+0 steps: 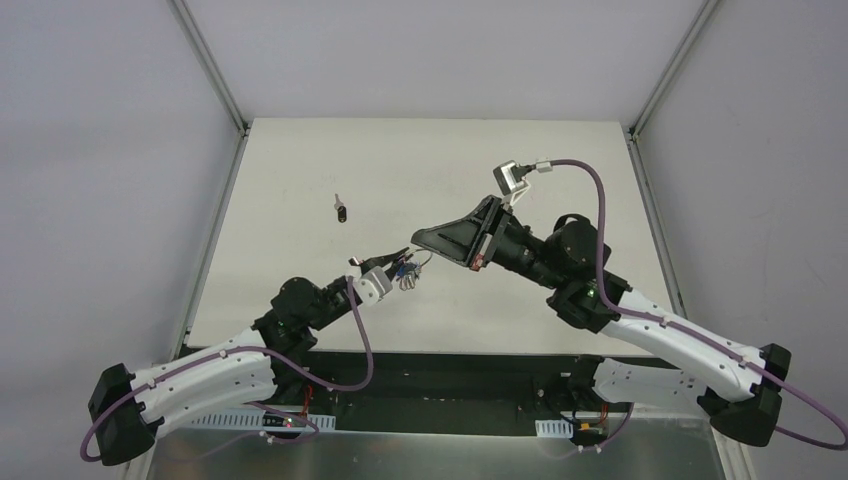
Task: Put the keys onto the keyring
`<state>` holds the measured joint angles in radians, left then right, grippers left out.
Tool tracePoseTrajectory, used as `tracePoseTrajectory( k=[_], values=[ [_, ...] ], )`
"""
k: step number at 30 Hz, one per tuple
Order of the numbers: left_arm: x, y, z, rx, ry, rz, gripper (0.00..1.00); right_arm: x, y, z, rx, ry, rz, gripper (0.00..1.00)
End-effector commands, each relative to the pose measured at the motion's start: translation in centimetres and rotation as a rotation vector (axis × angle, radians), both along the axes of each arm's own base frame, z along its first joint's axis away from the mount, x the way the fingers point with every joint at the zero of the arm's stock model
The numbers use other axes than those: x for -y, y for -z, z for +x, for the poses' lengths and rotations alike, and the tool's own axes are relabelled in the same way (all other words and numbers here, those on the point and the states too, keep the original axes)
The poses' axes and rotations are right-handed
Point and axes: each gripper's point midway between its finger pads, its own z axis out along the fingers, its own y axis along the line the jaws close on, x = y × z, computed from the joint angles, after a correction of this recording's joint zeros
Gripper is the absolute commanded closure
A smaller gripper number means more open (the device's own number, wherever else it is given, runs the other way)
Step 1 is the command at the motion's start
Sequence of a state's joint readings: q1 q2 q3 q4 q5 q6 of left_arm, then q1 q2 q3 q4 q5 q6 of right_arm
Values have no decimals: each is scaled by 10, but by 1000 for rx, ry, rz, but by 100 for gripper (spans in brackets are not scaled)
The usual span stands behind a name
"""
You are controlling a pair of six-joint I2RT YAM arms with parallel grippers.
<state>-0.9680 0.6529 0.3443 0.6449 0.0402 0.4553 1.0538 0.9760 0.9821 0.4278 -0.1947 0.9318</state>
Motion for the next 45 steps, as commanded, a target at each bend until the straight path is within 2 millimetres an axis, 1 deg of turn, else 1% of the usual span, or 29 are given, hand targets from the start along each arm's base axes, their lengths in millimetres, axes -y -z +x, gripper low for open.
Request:
tracePoseTrajectory(
  k=[1,7,11,12,13,15,18,19,21,24,25,27,30,31,34,39,41,43,45],
  values=[
    [-2,-25,3,19,-26,-60,100,16,-10,-3,56,44,32,100],
    [-4,-20,12,-19,-74,-37,100,23,15,11,38,108,-35,100],
    [-3,-8,17,-82,-93,5,100,29,44,26,19,163,-156,100],
    [-2,-6,18,-100,-96,4,100,31,55,30,7,177,-202,98],
    [-2,-5,18,-115,-98,4,100,34,60,35,4,192,-222,97],
    [1,0,19,-151,-96,14,100,43,79,44,-7,229,-299,89],
    [4,9,21,-247,-106,47,100,61,110,59,-20,331,-447,73],
    [5,5,23,-276,-115,46,100,68,120,63,-26,365,-501,69],
    [8,11,26,-340,-132,70,100,82,140,74,-45,436,-593,64],
    [16,20,32,-415,-155,96,100,95,169,81,-82,484,-693,58],
    [20,23,35,-439,-165,106,100,100,176,84,-91,506,-715,57],
    [26,31,41,-486,-185,142,100,110,197,88,-110,546,-772,56],
    [35,50,48,-555,-213,214,100,123,219,93,-139,603,-829,55],
    [39,54,50,-567,-213,230,100,126,225,94,-145,615,-841,55],
    [53,77,58,-631,-214,291,100,133,240,95,-159,641,-873,54],
    [71,111,81,-744,-223,328,100,139,261,95,-187,655,-917,53],
    [81,117,90,-773,-209,328,100,142,266,94,-194,666,-923,53],
    [94,118,95,-781,-187,331,100,145,269,95,-196,682,-920,52],
    [108,109,101,-777,-155,318,100,149,270,94,-193,693,-918,52]
  ],
)
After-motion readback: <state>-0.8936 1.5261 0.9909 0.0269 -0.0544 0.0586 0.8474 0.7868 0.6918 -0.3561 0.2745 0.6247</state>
